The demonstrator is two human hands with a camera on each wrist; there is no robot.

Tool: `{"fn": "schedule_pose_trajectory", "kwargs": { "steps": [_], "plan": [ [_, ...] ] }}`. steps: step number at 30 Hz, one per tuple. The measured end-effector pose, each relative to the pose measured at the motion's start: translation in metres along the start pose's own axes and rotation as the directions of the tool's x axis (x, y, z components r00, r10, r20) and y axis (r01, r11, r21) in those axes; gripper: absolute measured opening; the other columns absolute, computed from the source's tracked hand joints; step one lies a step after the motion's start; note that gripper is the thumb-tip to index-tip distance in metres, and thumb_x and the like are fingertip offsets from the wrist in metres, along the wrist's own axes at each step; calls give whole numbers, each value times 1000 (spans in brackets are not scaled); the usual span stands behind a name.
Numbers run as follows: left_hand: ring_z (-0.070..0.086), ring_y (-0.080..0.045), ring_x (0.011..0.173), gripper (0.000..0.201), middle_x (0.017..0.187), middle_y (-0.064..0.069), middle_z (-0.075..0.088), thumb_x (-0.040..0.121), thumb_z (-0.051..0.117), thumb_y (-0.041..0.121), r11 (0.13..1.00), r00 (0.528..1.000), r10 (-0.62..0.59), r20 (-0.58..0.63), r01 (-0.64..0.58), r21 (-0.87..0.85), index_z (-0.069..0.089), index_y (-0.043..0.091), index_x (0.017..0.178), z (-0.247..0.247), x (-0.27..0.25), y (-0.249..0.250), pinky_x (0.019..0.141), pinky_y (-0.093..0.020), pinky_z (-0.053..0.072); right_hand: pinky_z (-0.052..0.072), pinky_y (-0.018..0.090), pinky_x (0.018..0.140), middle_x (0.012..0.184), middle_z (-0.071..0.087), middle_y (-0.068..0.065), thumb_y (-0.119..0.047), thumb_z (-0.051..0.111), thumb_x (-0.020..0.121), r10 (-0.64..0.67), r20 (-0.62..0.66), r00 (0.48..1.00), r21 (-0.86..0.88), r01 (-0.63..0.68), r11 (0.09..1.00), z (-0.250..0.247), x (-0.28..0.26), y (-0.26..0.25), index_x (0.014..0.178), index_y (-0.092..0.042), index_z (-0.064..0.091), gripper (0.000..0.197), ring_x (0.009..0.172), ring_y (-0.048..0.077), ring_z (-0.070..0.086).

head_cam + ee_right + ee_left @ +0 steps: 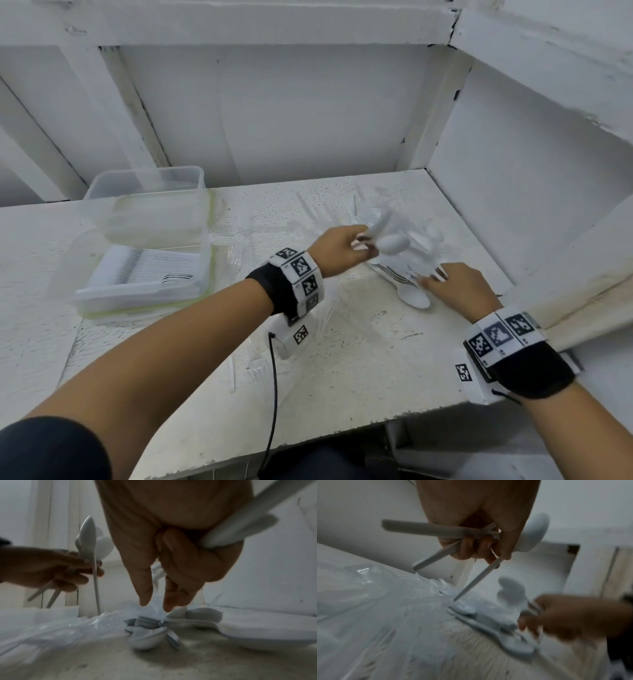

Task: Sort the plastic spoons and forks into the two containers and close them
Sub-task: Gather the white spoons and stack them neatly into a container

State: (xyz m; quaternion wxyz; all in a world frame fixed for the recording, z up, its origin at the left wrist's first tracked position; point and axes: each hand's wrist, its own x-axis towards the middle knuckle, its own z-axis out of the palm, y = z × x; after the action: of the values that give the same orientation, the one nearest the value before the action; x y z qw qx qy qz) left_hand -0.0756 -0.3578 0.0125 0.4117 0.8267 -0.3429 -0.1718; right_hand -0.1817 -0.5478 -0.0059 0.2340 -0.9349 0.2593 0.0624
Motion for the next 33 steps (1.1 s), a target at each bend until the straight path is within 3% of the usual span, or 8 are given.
{"fn": "schedule_pose_trajectory", "kwargs": {
  "steps": [3,5,11,17,23,26,30,33],
  "plan": [
    [56,6,76,24,96,5,63,88,61,16,961,992,-93,-83,68,-269,58,10,112,-17,-7,5,67,-6,41,37,27,59,80,57,3,-40,62,86,58,63,996,-113,-50,992,11,1,0,88,-10,55,32,76,21,53],
    [47,7,50,10,72,9,53,87,63,14,914,978,-164,-125,103,-393,58,15,94,-27,-13,4,48,-6,36,37,28,63,84,53,4,-37,62,85,84,92,992,-169,-68,983,16,3,-4,88,-10,49,31,80,22,51],
    [36,-6,51,6,73,4,59,85,65,18,831,922,-336,-195,192,-523,59,17,85,-42,-33,-16,44,-16,30,35,27,63,70,45,2,-12,52,89,68,78,995,-242,-47,969,15,-7,-16,68,-12,38,25,77,24,50],
    [42,1,43,9,56,12,53,83,68,19,815,885,-405,-230,236,-529,65,13,88,-49,-52,-28,44,-13,34,33,28,56,72,50,0,-27,47,92,-224,-176,959,-282,169,944,-17,-51,-48,82,-19,44,12,69,24,50],
    [46,6,38,7,41,19,50,84,67,11,821,890,-381,-251,201,-535,62,10,89,-59,-72,-26,41,-4,33,32,25,53,62,48,-2,-28,52,90,-450,-201,870,-24,454,890,-41,-64,-92,64,-18,43,29,61,17,45],
    [45,4,40,8,47,17,51,83,67,7,818,897,-364,-250,180,-546,61,11,87,-64,-84,-25,42,-5,33,31,15,53,63,52,-1,-25,56,90,-454,-222,863,177,493,852,-42,-64,-108,72,-8,55,25,61,15,46],
    [40,-1,45,11,61,7,49,81,68,10,814,908,-352,-227,177,-553,61,18,82,-64,-100,-25,44,-15,32,43,24,81,96,65,0,-21,61,89,-455,-199,868,409,495,766,-29,-62,-130,111,-11,64,25,91,13,60],
    [46,-3,52,10,64,5,53,82,68,9,820,911,-344,-229,173,-546,62,18,83,-64,-113,-22,51,-16,38,48,29,68,79,67,-6,-19,62,88,-444,-174,879,480,469,741,-13,-57,-140,96,-13,67,11,71,-2,60]
  ]
}}
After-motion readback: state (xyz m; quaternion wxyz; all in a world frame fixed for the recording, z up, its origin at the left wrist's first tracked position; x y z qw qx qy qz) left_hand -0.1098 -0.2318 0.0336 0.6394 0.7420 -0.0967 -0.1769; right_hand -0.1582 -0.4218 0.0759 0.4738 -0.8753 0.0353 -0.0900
